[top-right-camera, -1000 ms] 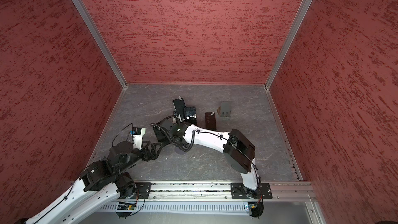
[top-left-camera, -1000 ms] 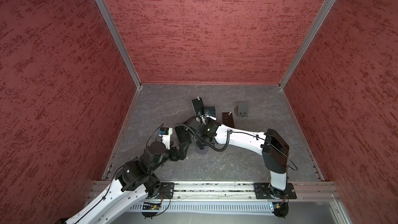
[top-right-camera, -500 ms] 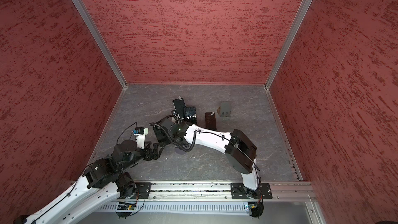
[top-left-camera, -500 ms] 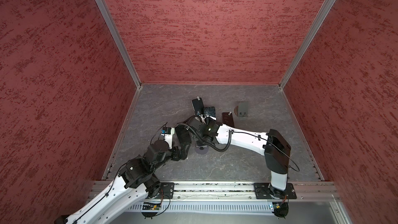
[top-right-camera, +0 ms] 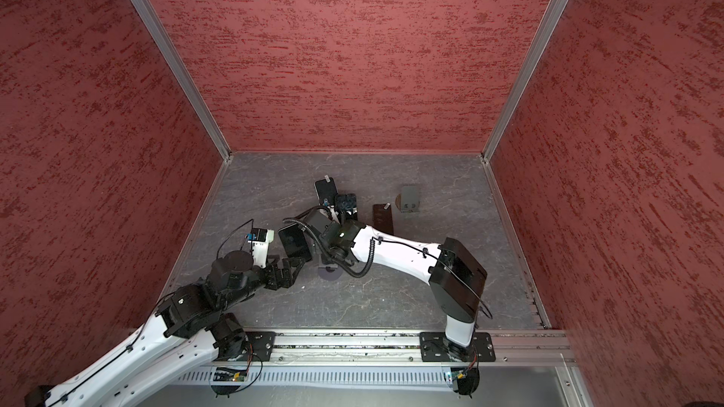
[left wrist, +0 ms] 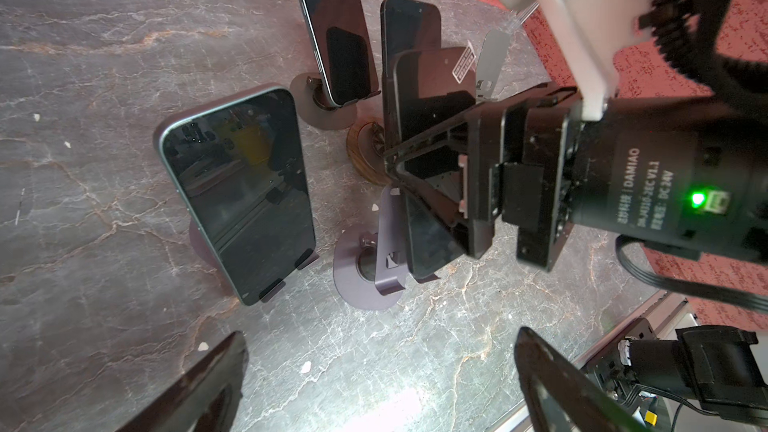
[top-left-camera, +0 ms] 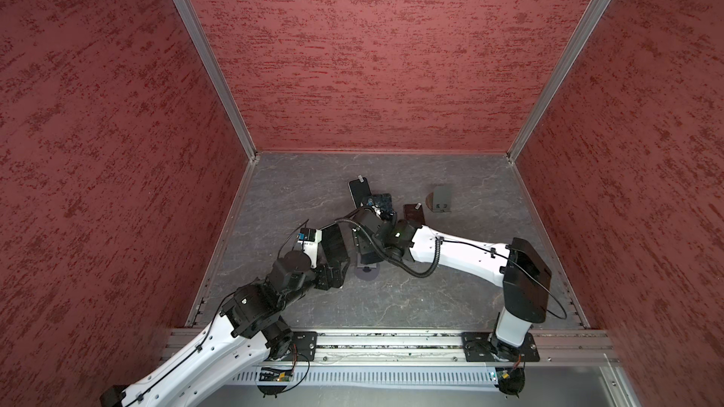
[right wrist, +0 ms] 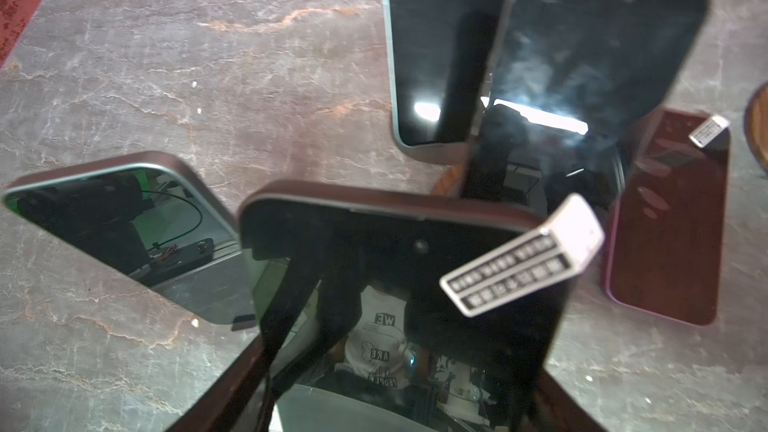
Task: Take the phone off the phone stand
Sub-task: 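Lift the black phone up off the grey stand with the right gripper, then lower the black phone flat beside the pink-framed phone and open the right gripper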
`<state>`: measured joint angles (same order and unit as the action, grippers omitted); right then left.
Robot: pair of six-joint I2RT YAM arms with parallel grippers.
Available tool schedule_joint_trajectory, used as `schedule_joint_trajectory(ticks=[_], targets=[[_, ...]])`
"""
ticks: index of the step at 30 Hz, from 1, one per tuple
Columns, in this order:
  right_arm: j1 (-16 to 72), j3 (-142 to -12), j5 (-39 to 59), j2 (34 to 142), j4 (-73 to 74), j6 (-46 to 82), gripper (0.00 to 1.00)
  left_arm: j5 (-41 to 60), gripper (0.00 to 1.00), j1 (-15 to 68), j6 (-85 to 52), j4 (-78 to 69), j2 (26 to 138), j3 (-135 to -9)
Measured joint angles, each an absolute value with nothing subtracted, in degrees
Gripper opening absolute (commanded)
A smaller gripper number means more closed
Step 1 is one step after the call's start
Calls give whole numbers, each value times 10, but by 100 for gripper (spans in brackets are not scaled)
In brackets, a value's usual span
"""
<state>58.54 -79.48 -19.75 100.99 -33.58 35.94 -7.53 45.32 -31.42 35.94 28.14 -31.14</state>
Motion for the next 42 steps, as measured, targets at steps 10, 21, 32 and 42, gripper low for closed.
schedule_joint_trajectory(ticks=[10,21,32,42], targets=[[521,-684,-176,886,-317,353,67,-64,100,453,-315,334,298,-312],[462,-529,-151,778,-309,345,68,-64,100,475,-322,280,352,-323],[442,-430,-100,787,-261,347,68,-82,100,531,-316,224,446,-362],[429,-412,-66,844,-215,367,69,-86,99,537,-315,201,454,-362]])
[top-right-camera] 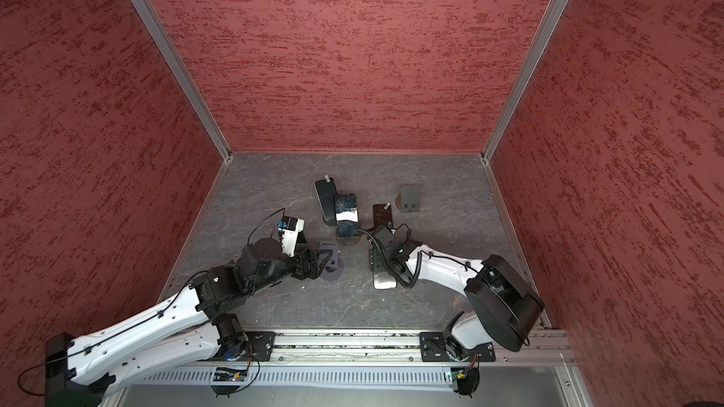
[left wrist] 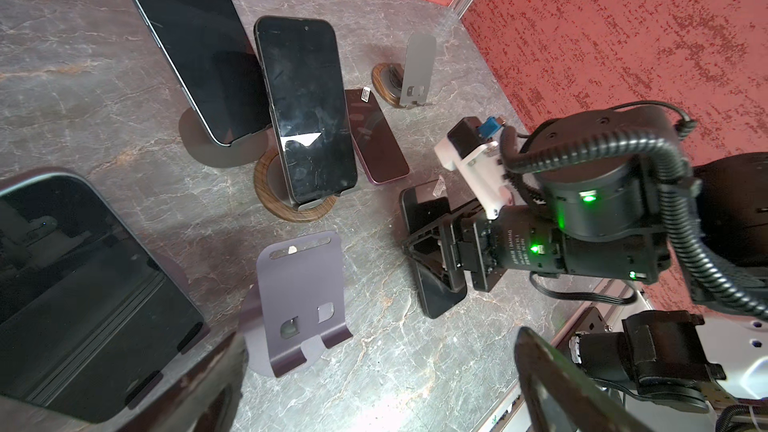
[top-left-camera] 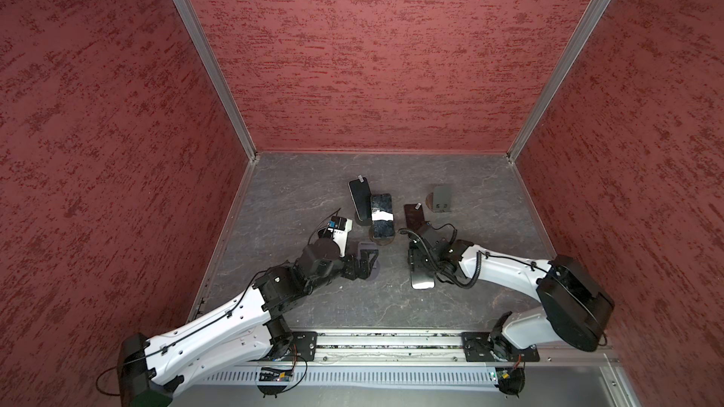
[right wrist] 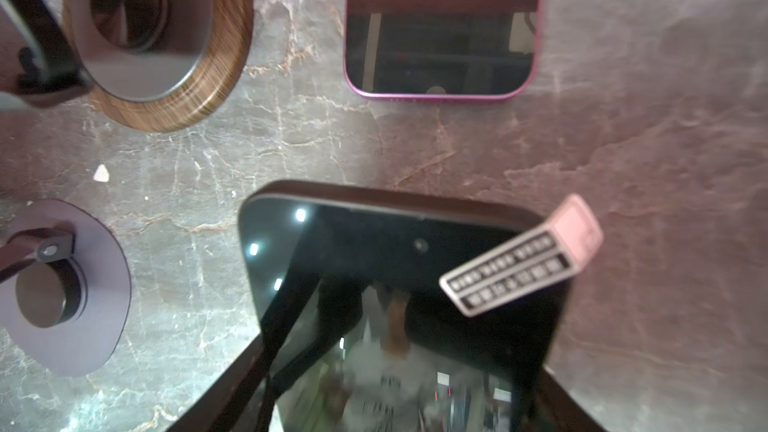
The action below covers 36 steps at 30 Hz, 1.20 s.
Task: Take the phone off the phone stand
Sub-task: 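Lower the black phone flat beside the pink-framed phone and open the right gripper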
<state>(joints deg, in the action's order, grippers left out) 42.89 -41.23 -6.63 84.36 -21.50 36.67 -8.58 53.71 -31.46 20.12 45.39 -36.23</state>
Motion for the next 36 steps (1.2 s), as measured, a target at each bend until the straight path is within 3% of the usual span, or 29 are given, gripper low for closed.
schedule_joint_trajectory(ticks=[36], targets=[[425,-438,-107,881,-277,396,78,-112,100,541,-310,191,412,-344]])
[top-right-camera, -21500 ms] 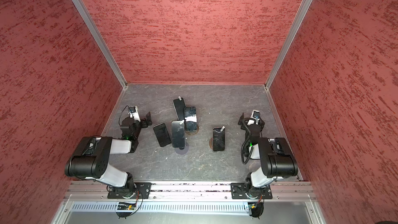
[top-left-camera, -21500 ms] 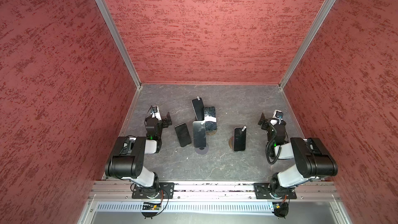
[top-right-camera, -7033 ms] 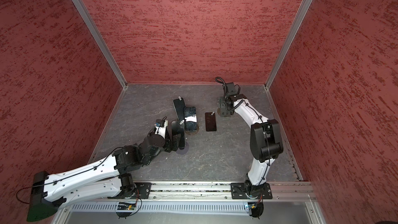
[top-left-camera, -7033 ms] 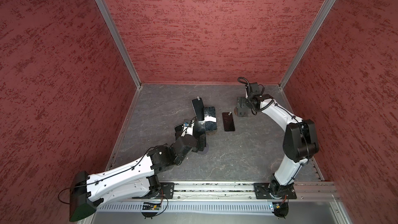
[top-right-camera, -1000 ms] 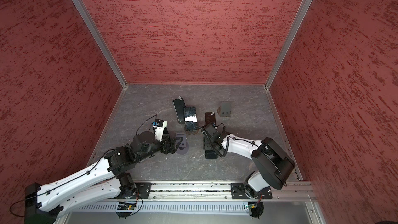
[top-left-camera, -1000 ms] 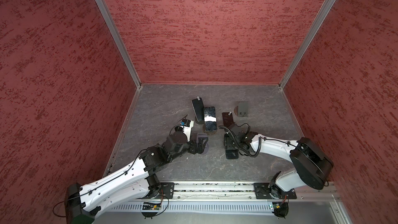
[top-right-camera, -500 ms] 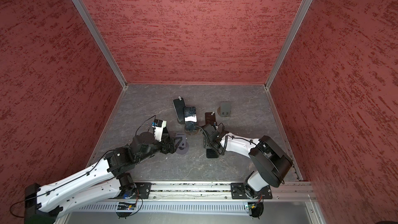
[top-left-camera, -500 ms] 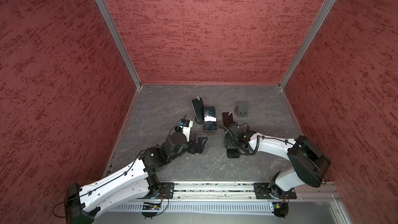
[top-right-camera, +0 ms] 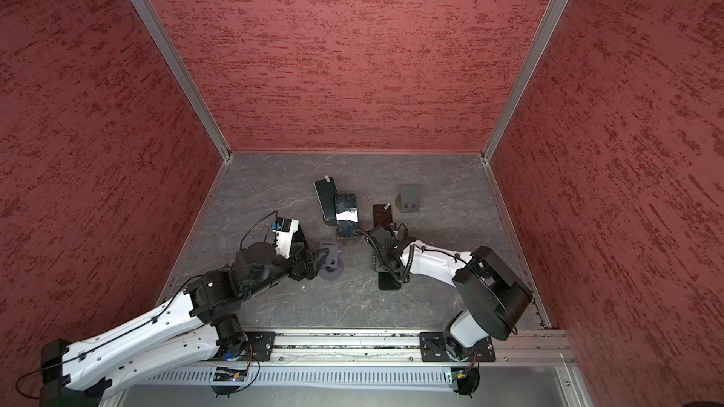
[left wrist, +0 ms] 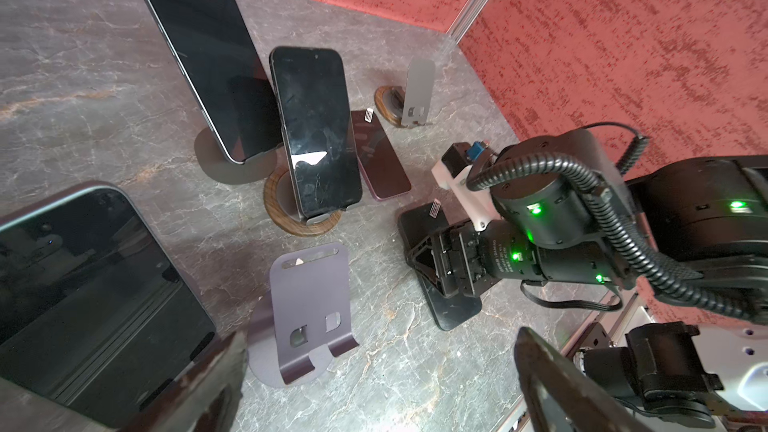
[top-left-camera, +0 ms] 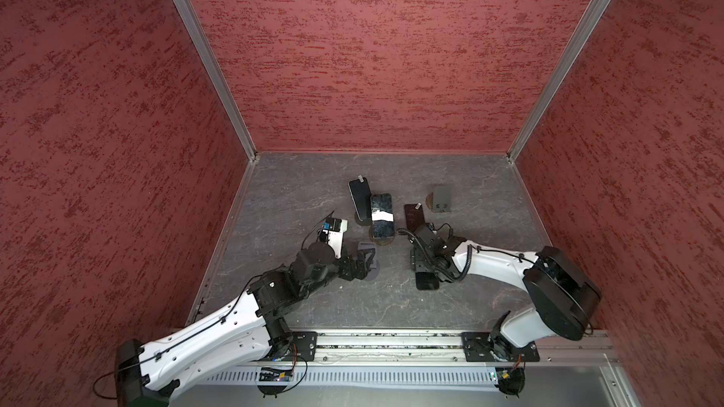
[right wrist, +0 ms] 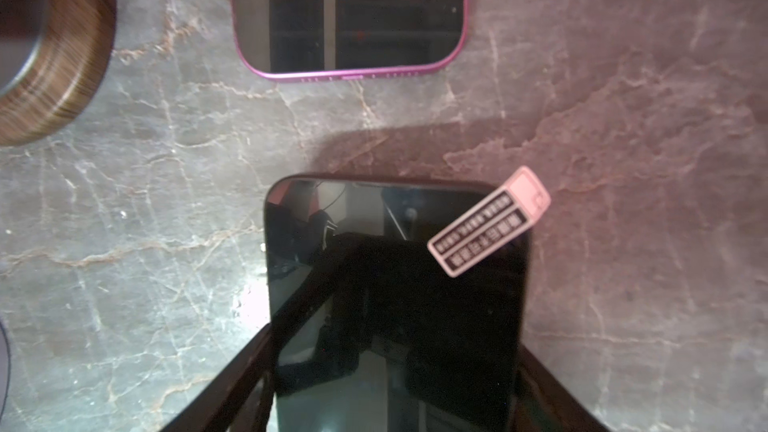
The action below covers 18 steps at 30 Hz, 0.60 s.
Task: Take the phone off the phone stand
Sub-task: 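Lower the black phone flat beside the pink-framed phone and open the right gripper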
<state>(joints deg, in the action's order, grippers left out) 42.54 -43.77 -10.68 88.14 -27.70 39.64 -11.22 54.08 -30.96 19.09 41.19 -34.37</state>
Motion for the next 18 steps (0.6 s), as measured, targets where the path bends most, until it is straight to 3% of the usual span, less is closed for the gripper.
schedule_joint_trajectory(ticks=[18], targets=[[425,-468,-103,908,-290,399,80,-121,99,541,-305,194,397,-334]])
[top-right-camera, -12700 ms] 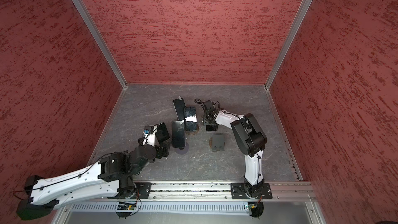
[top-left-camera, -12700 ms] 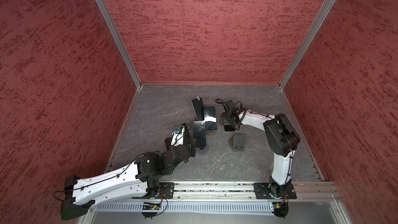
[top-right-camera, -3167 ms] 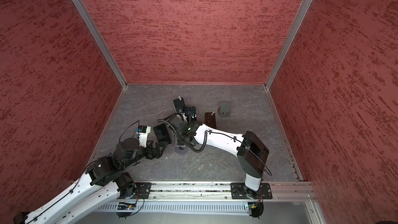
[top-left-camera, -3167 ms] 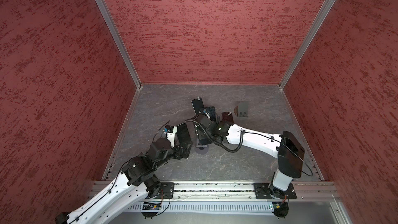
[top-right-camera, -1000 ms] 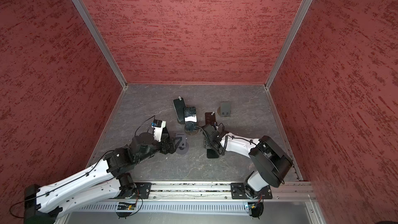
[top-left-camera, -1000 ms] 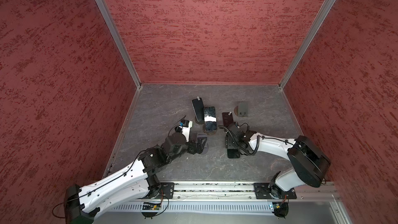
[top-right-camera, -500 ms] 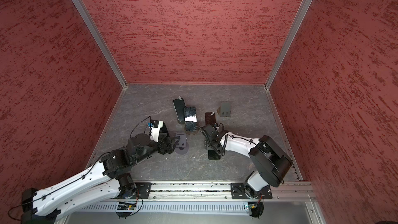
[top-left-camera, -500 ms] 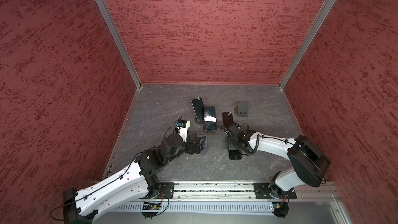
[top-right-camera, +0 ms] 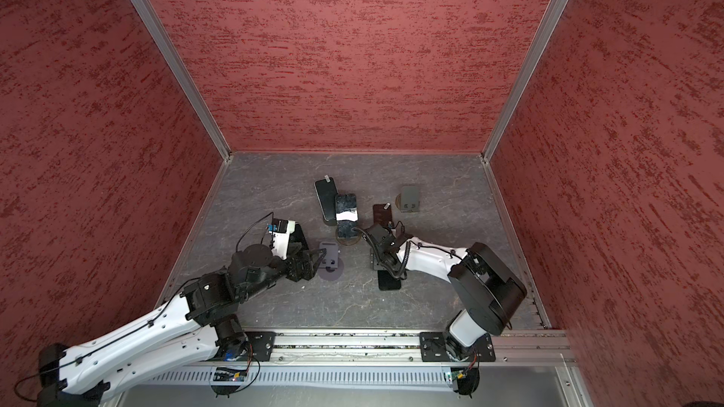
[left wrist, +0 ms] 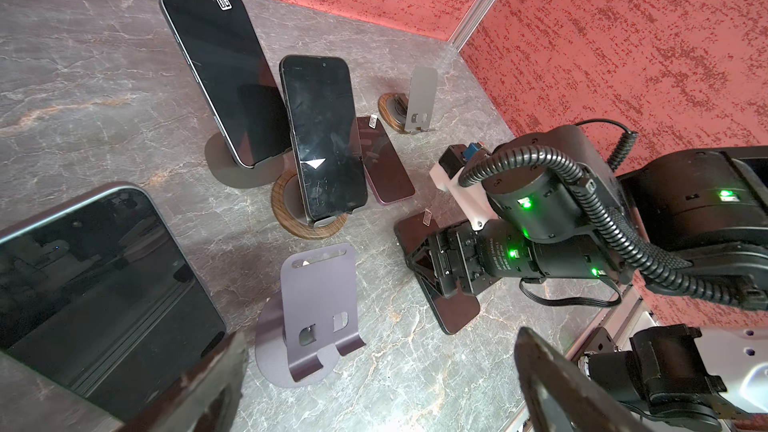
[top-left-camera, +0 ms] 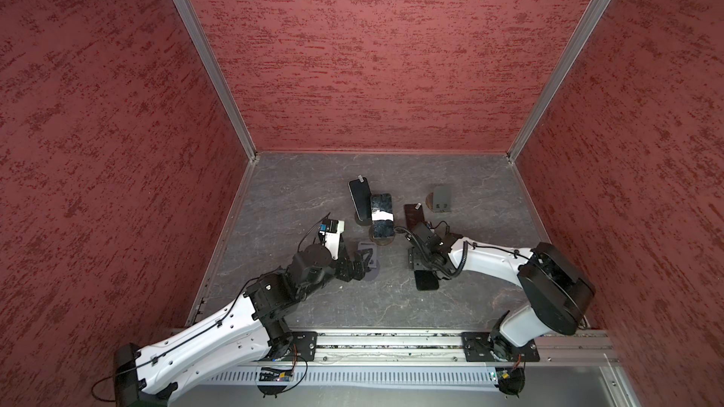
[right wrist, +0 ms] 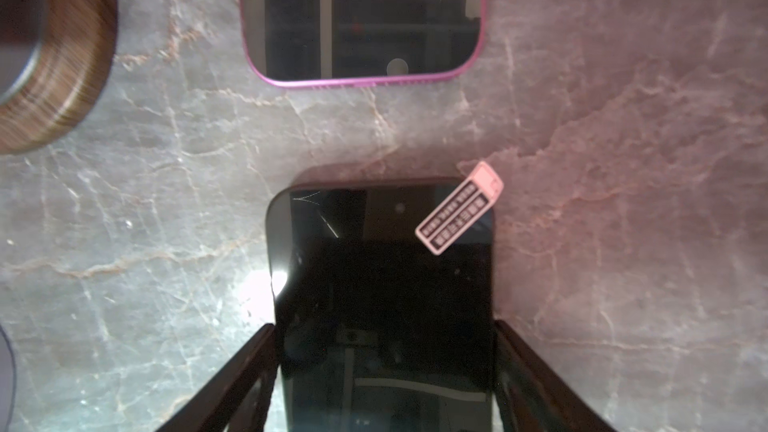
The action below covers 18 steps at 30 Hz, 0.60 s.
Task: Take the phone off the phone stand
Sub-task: 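Lower the black phone flat beside the pink-framed phone and open the right gripper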
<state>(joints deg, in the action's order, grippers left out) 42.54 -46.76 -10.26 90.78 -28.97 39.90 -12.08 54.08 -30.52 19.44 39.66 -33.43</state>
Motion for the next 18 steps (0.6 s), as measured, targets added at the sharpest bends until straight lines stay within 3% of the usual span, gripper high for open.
schedule_joint_trajectory(ticks=[7,12,18], targets=[[425,-482,-103,916,-292,406,86,-121,100,541,-303,197,392,-334],[425,-497,-112,916,-300,411,98,-124,100,541,-302,198,386,-333],[427,-525,-133,905,-310,402,99,-129,100,541,-302,210,383,-329]])
